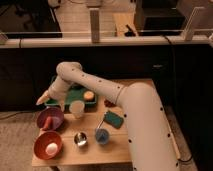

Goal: Place pepper in purple bowl

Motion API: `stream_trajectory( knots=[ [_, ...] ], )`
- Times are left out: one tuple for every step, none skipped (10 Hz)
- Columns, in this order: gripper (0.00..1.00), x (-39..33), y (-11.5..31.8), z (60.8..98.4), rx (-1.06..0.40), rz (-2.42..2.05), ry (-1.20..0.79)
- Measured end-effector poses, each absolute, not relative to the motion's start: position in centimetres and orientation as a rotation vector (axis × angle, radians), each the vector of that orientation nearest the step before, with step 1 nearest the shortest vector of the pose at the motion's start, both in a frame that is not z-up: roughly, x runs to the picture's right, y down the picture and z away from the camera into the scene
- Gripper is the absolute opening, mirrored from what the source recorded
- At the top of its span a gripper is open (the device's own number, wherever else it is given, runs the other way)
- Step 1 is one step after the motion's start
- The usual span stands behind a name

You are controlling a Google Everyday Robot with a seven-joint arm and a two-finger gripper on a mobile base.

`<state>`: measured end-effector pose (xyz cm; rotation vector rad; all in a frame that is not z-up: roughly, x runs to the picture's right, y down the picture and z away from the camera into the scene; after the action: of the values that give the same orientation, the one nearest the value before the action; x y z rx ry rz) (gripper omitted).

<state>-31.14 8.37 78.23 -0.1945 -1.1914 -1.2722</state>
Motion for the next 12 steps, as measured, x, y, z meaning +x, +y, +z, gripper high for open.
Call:
stream_trajectory(
  knots=[
    [0.80, -31.32, 8.34, 78.05, -0.186, -1.282, -1.204],
    [0.80, -31.46, 8.39, 77.91, -0.181, -1.288, -1.214],
    [0.80, -31.45, 8.36, 77.91, -0.181, -1.287, -1.215],
    [0.80, -31.41, 8.32, 77.91, -0.181, -1.286, -1.214],
    [0.80, -31.42, 8.35, 77.92, -0.181, -1.286, -1.214],
    [0.80, -31.46, 8.40, 77.94, -0.182, -1.287, -1.215],
    [0.80, -31.43, 8.40, 77.96, -0.182, -1.286, -1.215],
    [0.80, -31.38, 8.39, 77.99, -0.182, -1.285, -1.214],
    [0.80, -31.38, 8.38, 77.98, -0.182, -1.285, -1.214],
    [0.80, -31.37, 8.38, 77.98, -0.182, -1.285, -1.214],
    [0.80, -31.35, 8.38, 77.99, -0.182, -1.285, -1.214],
    [0.80, -31.35, 8.38, 77.99, -0.182, -1.285, -1.214]
  ],
)
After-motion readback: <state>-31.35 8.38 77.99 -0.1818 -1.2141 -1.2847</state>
